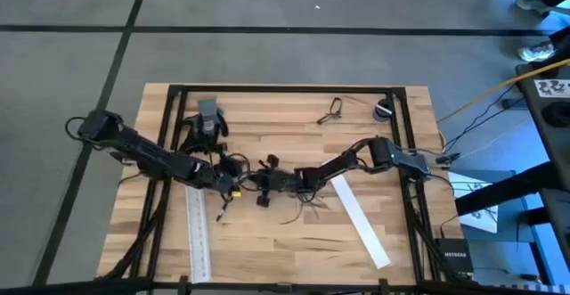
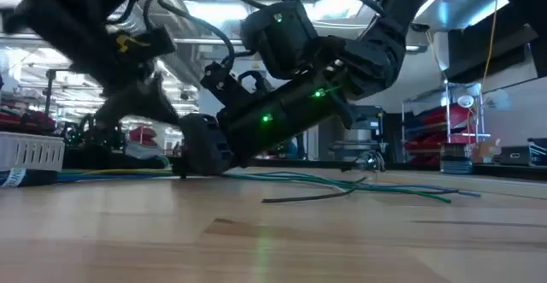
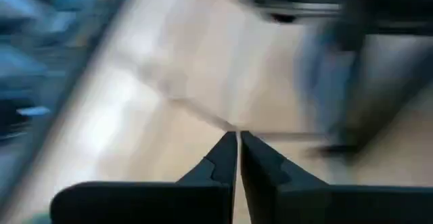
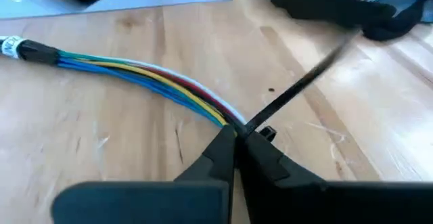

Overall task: Ziptie cables
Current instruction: Put the black zip tie on the cable wires

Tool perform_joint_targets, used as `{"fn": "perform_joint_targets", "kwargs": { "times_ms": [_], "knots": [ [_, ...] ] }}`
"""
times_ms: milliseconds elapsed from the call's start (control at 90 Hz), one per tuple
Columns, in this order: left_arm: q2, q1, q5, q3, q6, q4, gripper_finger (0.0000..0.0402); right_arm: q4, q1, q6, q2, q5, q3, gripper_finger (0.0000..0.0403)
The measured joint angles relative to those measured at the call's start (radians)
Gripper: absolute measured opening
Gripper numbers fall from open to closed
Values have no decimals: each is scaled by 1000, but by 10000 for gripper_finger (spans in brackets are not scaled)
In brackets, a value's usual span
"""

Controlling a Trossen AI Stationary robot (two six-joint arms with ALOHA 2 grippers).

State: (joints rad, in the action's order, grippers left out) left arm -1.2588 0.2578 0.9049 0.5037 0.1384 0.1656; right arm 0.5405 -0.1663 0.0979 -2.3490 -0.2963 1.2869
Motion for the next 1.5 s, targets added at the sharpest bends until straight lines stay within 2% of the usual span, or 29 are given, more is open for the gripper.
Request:
{"fn": "perform_joint_targets", "kwargs": {
  "times_ms": [78,167,322,433,544,744,878,989,1100,1300,1500],
  "knots": [
    [92,-24,11,0,30,96,0,-2,-1,0,0,0,0,0],
    [186,-30,-12,-4,67,134,0,5,0,-2,-1,-3,-1,0],
    [291,-15,-160,-4,205,139,0,35,1,-5,2,-1,-3,0],
    [301,-4,-300,-4,289,135,9,27,2,-5,13,8,-4,0],
    [255,8,-397,-6,360,125,45,25,2,-5,18,9,-5,0],
    [119,60,-459,-43,424,-52,123,30,2,-5,19,8,-6,0],
    [27,101,-477,-74,440,-166,152,41,2,-6,19,-8,-6,3],
    [-45,117,-468,-78,461,-216,165,44,2,-10,19,-10,-6,23],
    [-106,125,-427,-78,444,-276,170,38,2,-1,24,-10,-6,68],
    [-167,128,-393,-78,411,-306,170,-159,5,-60,140,-7,-6,147],
    [-174,128,-375,-78,404,-317,170,-256,4,-160,203,2,-5,164]
  ]
}}
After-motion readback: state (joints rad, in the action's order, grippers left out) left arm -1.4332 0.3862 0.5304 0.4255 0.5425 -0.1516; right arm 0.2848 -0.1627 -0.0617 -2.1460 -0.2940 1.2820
